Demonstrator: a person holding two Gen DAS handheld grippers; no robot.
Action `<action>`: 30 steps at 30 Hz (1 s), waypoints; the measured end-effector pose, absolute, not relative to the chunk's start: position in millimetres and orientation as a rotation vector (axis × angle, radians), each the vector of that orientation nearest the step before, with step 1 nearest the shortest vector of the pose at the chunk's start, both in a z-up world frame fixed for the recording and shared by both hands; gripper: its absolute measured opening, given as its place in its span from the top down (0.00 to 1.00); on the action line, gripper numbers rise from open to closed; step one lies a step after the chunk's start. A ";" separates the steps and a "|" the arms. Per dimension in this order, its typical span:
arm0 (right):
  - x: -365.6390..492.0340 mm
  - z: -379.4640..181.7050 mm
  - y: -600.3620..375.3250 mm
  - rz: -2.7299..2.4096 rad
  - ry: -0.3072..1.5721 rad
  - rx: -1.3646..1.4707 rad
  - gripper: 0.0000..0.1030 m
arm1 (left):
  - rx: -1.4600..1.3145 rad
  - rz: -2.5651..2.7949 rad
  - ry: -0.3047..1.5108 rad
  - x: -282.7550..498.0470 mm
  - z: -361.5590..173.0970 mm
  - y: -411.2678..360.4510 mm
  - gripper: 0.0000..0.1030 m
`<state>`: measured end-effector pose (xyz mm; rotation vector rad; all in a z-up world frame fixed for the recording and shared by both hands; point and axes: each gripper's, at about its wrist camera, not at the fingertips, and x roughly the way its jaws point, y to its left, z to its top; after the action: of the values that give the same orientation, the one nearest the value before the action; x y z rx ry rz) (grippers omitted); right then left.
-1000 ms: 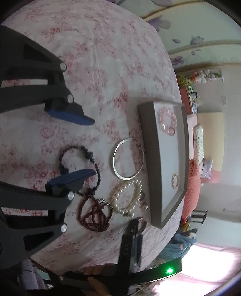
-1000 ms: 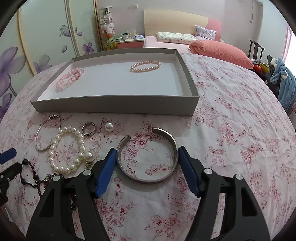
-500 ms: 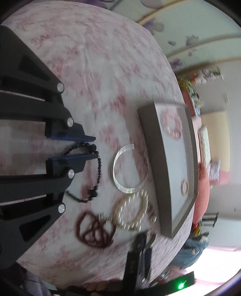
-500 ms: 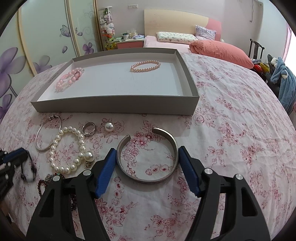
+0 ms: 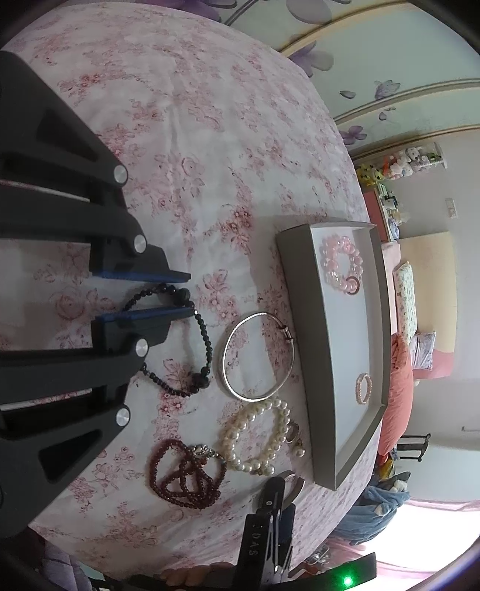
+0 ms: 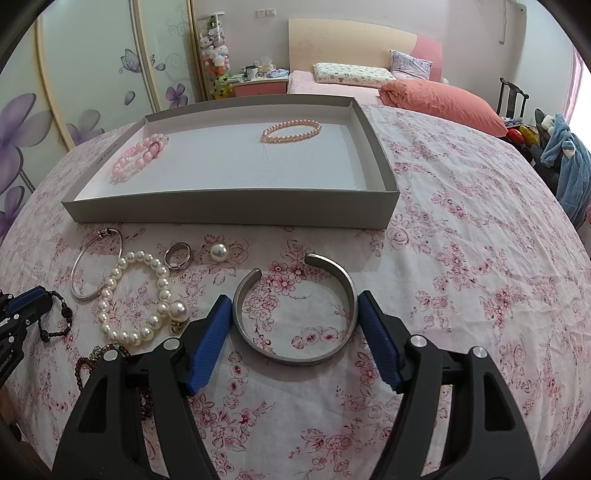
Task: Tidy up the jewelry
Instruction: 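Grasp the silver cuff bangle with the right gripper and lift it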
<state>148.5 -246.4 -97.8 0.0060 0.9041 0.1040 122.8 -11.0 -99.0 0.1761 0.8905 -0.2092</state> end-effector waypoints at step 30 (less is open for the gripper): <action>91.9 -46.4 -231.4 0.162 0.644 0.104 0.34 | -0.102 -0.205 0.733 105.6 -51.8 14.9 0.90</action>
<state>91.9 -231.4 -46.4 0.1040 0.6445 0.1621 105.6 14.9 -51.8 -0.1017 0.7327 -0.2045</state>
